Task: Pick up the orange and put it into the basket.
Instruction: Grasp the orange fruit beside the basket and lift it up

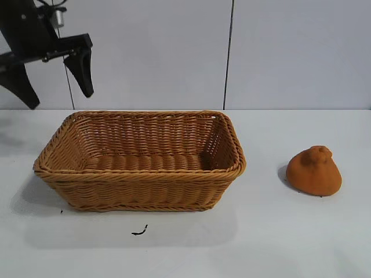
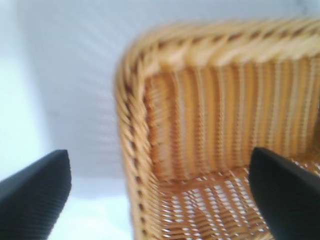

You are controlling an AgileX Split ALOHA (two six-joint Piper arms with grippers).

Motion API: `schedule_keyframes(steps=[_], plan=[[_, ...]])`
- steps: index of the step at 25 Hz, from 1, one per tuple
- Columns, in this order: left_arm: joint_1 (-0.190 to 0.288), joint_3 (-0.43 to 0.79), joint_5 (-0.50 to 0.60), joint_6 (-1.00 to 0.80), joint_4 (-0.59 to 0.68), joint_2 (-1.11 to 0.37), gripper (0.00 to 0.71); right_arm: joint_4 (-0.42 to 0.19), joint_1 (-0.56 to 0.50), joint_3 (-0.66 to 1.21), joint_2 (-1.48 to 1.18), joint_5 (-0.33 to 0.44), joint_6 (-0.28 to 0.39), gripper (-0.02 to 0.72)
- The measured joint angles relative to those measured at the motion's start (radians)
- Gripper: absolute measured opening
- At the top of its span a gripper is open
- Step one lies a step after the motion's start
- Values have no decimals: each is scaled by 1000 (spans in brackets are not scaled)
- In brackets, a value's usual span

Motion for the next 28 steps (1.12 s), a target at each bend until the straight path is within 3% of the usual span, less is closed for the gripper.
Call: schedule_keyframes(steps=[7,10,17,28], plan=[[141,14,0,-3,24,-6,694,0,0,0,0,0,0,649],[176,76,-1,-3,27,-38,694,0,0,0,0,0,0,649],[185,317,0,11,28,-247,694,0,0,0,0,0,0,649],[185,796,1,46,27,-804,694,0,0,0,0,0,0,649]])
